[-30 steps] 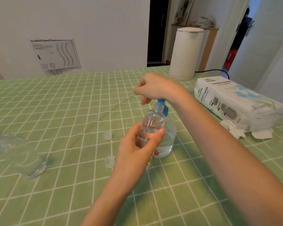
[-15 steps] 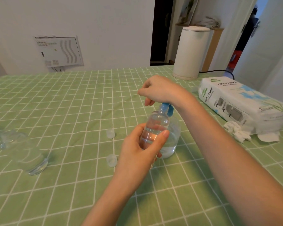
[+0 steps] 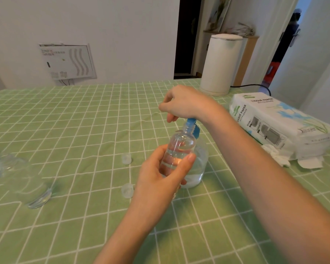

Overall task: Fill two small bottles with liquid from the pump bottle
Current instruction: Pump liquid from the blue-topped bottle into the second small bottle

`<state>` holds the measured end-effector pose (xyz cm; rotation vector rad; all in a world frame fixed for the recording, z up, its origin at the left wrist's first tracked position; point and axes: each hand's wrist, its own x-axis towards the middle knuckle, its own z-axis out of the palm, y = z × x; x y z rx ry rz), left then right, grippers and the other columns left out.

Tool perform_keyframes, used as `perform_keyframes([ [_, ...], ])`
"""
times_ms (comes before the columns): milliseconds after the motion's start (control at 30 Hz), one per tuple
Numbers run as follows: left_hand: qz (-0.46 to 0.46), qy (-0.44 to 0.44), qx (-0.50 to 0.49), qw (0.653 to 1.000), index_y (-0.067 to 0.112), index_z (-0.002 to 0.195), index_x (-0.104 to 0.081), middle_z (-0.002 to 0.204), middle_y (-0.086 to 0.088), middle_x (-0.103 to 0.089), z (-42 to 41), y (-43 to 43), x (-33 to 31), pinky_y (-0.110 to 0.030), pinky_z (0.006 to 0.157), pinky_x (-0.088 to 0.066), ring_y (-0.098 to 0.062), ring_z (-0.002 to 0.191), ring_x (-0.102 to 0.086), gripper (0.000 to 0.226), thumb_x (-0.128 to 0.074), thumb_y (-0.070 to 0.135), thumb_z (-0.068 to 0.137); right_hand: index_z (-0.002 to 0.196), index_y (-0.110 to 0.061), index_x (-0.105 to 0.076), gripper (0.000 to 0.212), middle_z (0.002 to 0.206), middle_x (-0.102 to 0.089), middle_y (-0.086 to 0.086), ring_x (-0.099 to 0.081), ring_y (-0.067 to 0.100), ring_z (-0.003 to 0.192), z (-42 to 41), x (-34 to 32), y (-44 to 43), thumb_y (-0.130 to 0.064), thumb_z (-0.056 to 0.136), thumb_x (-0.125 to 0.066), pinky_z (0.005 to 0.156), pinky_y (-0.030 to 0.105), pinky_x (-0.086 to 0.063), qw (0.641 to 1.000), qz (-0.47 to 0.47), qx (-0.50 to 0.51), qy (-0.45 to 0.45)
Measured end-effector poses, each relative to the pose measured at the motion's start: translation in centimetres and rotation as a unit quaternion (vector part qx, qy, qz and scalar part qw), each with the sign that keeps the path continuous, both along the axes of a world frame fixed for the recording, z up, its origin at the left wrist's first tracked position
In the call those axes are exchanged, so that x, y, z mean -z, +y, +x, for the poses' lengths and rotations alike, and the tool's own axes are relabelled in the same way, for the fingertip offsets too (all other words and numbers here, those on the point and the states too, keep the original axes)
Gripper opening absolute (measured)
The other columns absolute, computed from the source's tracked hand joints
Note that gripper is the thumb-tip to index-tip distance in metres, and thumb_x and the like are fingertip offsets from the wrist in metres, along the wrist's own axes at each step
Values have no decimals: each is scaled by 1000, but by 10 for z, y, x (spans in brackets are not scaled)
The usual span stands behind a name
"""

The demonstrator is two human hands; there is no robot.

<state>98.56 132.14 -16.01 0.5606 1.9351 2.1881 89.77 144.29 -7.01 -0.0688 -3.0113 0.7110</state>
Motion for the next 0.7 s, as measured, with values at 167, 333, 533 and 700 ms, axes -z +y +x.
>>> perform_keyframes([
  [167, -10, 0, -6, 1000, 25, 85, -65, 56, 9, -63, 0, 0, 2, -10, 44, -40, -1, 46, -53, 31, -66, 48, 64, 106, -3, -68, 29, 85, -75, 4, -71, 25, 93, 0, 9, 1, -22, 92, -51, 78, 32, -54, 1000, -17, 3, -2],
  [333, -10, 4, -7, 1000, 28, 88, -65, 68, 7, -69, -1, 0, 3, -11, 48, -42, -2, 52, -57, 34, -66, 50, 63, 105, -3, -68, 29, 83, -74, 4, -70, 25, 93, 0, 10, 1, -22, 91, -51, 76, 31, -53, 1000, -19, 3, 10],
  [533, -6, 9, -1, 1000, 29, 90, -67, 70, 6, -68, -1, 1, 1, -11, 47, -41, -4, 52, -57, 32, -66, 49, 64, 104, -4, -69, 30, 85, -75, 5, -70, 25, 92, -1, -2, 1, -22, 91, -49, 77, 32, -53, 999, 11, -1, 40],
  [700, -3, 6, -5, 1000, 29, 91, -67, 73, 4, -69, -2, 2, 1, -12, 47, -41, -6, 53, -58, 33, -66, 49, 65, 106, -6, -67, 28, 82, -74, 1, -70, 23, 91, -2, -4, -1, -22, 91, -49, 68, 24, -50, 999, 19, -13, 28],
])
